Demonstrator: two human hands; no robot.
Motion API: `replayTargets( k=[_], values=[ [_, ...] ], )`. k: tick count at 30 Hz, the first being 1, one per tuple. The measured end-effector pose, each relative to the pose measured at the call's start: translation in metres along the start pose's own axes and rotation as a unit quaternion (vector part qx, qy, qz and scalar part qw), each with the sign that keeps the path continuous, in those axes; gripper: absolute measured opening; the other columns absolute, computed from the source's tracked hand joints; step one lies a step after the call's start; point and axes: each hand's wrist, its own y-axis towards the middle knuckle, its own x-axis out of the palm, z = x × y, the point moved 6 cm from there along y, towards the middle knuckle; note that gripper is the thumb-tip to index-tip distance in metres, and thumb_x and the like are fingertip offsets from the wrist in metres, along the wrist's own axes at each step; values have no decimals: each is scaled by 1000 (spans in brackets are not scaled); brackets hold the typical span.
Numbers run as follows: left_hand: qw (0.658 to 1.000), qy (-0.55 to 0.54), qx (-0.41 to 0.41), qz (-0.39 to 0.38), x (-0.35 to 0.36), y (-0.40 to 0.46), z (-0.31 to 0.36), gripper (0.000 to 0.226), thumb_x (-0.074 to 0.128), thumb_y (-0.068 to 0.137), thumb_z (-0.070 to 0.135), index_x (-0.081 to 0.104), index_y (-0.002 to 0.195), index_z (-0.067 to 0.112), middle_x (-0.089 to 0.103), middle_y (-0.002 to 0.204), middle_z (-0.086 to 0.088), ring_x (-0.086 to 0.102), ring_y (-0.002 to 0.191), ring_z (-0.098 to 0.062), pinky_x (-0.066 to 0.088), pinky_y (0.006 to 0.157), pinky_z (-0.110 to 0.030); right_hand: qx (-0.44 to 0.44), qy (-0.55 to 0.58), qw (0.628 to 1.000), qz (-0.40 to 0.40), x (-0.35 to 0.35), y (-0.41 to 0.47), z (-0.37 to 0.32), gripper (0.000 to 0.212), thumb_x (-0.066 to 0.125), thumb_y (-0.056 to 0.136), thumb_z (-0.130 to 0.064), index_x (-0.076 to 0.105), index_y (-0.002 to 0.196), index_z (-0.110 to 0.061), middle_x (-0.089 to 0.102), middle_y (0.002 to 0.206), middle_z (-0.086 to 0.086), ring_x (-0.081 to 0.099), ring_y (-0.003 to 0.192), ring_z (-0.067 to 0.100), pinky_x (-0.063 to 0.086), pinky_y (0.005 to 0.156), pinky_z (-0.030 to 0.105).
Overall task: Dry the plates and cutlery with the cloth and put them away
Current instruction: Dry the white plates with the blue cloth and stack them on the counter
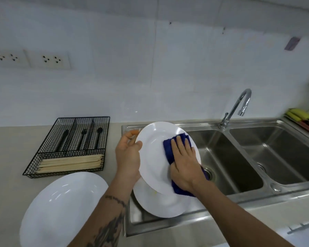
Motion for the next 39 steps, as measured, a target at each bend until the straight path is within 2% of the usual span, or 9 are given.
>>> replayTargets(
  k=[6,10,13,17,23,27,32,35,39],
  values=[
    [999,29,-3,-19,9,-2,-7,39,51,86,-14,66,103,18,74,99,-5,69,83,-21,56,70,-34,-90,123,987,50,-10,17,-49,79,22,79,-27,1,154,-15,-12,161,0,-21,146,18,-3,120,45],
    [1000,-8,-9,-24,-1,5,2,39,50,87,-15,64,103,18,75,103,-2,70,89,-25,56,82,-41,-189,9,982,29,-7,2,-54,77,26,83,-33,-2,154,-21,-12,161,-5,-21,145,16,-4,119,47],
    [999,-22,-10,-25,-6,8,13,38,51,86,-15,62,103,17,75,107,-2,69,85,-24,55,79,-41,-115,-76,987,81,-19,21,-22,78,27,82,-35,3,154,-19,-7,162,-2,-13,147,24,6,116,57],
    [999,17,5,-45,4,7,22,37,51,85,-14,63,99,18,74,101,-3,68,79,-24,55,71,-39,-13,-32,992,121,-37,43,-19,81,20,78,-33,1,154,-13,-4,162,5,-12,147,32,6,118,54],
    [997,-3,5,-80,12,11,23,37,50,87,-15,62,105,15,71,109,-8,68,90,-26,55,81,-41,-198,-71,972,101,-51,47,-69,81,30,80,-32,3,154,-19,-3,162,1,-13,147,28,5,117,56],
    [997,-58,36,-40,0,19,41,40,49,86,-17,60,101,19,75,100,-1,68,86,-25,54,82,-41,-17,-84,984,156,-71,58,-29,83,42,79,-38,4,152,-29,4,161,-1,1,146,34,16,109,68],
    [993,-89,51,-58,-9,17,43,42,45,87,-17,59,106,17,72,112,-1,67,97,-24,53,86,-43,62,56,988,131,-67,52,0,85,53,78,-32,8,149,-37,25,140,2,49,104,29,50,83,42],
    [986,-37,33,-162,-1,27,49,40,44,92,-10,59,117,18,68,122,-3,65,102,-23,53,84,-38,21,97,989,108,-77,55,10,85,56,77,-28,13,149,-38,31,132,-4,53,90,18,50,75,32],
    [962,32,5,-271,18,40,56,45,53,87,-7,57,125,17,66,129,0,67,109,-19,58,83,-30,-58,91,991,77,-88,53,4,83,56,76,-26,18,148,-39,32,129,-9,51,97,15,46,79,28]
  ],
)
